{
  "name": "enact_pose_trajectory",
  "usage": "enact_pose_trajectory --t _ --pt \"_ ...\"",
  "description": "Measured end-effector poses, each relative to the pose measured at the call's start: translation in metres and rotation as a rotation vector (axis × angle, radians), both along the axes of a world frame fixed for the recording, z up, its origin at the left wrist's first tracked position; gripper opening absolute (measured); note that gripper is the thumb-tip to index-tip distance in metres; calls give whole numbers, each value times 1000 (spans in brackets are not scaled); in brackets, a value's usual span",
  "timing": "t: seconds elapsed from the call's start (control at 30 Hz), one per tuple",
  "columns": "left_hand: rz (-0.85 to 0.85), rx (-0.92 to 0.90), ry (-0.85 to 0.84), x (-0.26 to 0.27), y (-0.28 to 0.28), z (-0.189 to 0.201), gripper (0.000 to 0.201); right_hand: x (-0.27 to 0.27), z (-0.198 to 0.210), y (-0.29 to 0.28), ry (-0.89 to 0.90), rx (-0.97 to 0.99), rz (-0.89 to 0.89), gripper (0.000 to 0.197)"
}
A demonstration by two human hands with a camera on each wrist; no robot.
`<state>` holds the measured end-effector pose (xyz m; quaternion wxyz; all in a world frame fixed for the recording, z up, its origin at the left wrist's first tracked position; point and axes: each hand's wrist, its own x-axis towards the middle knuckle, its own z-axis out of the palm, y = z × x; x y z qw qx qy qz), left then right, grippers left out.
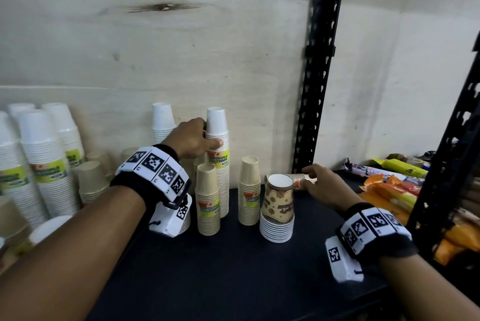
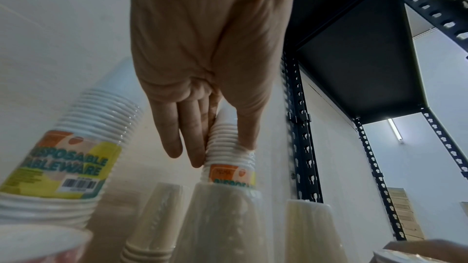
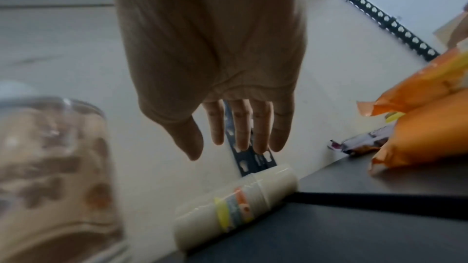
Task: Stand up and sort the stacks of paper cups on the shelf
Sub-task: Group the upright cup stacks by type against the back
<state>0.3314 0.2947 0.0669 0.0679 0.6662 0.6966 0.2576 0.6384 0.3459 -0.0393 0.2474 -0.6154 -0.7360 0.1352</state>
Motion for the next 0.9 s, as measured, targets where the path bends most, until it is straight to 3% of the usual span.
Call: enact_pose_trajectory --t 0.17,0.37,0.53,0.77,0.9 --pt "10 5 21 0 2 -1 44 9 -10 29 -257 -90 -12 60" --pt "22 2 26 1 3 -1 45 12 -17 50 -392 -151 -10 69" --pt "20 -10 30 -1 2 -2 47 15 -25 63 -434 -183 -51 68" --pt "13 -6 11 0 1 -1 46 9 -32 66 -464 -175 -203 52" --pt "17 -12 16 0 0 0 45 14 -30 69 -420 -193 -151 48"
